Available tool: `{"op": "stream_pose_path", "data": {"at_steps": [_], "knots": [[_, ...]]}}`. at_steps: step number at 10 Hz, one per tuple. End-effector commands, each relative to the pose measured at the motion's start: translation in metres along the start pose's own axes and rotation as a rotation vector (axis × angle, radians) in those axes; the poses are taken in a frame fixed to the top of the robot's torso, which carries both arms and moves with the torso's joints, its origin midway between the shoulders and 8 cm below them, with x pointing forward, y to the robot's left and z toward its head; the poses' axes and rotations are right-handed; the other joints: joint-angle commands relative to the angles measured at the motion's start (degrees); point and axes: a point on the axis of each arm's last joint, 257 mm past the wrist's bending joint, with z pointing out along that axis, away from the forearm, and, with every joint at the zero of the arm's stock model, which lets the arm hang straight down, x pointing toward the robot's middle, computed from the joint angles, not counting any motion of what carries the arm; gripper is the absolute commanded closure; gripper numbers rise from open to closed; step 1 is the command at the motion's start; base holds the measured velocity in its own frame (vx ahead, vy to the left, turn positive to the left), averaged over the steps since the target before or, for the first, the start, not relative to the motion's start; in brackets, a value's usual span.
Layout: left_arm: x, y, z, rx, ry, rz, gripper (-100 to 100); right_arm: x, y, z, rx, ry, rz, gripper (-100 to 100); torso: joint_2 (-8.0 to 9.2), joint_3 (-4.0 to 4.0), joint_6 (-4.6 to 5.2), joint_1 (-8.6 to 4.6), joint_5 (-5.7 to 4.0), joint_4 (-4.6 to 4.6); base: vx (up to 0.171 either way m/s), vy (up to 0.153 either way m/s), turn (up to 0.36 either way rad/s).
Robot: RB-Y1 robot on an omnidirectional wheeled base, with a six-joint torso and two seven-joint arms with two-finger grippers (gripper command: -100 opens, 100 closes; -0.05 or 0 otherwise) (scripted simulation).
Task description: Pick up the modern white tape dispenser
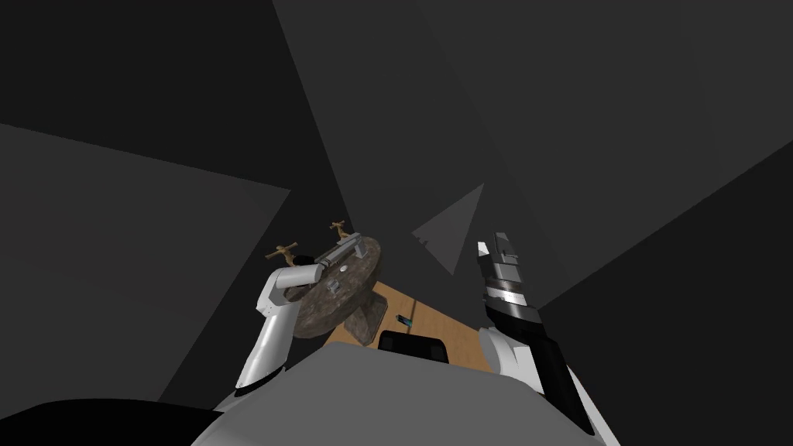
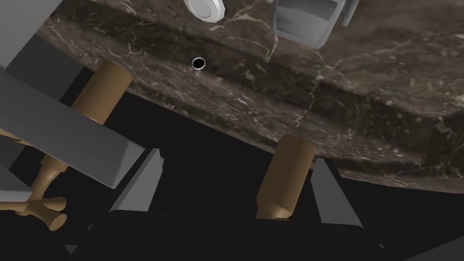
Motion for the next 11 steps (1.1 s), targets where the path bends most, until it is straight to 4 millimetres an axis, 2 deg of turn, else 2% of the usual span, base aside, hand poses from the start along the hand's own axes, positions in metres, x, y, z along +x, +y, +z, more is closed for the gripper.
{"op": "stream_pose_path", "data": {"at_steps": [1, 6, 8, 9, 11], "knots": [[0.009, 0.010, 0.004, -0.046, 0.041, 0.015, -100, 0.000, 0.000, 0.000, 0.000, 0.000, 0.000, 0, 0.00, 0.00, 0.00, 0.00, 0.00, 0.00, 0.041, 0.020, 0.018], [0.029, 0.030, 0.006, -0.137, 0.123, 0.038, -100, 0.000, 0.000, 0.000, 0.000, 0.000, 0.000, 0, 0.00, 0.00, 0.00, -0.04, 0.00, 0.00, 0.037, 0.012, 0.008], [0.047, 0.045, 0.008, -0.199, 0.187, 0.058, -100, 0.000, 0.000, 0.000, 0.000, 0.000, 0.000, 0, 0.00, 0.00, 0.00, -0.04, -0.01, 0.00, 0.048, 0.013, 0.005], [0.048, 0.048, 0.007, -0.209, 0.195, 0.059, -100, 0.000, 0.000, 0.000, 0.000, 0.000, 0.000, 0, -0.05, -0.03, 0.00, -0.02, 0.00, -0.01, 0.047, 0.004, -0.001], [0.070, 0.066, 0.007, -0.273, 0.267, 0.075, -100, 0.000, 0.000, 0.000, 0.000, 0.000, 0.000, 0, -0.02, -0.01, 0.00, -0.08, -0.02, 0.00, 0.050, -0.007, -0.005]]}}
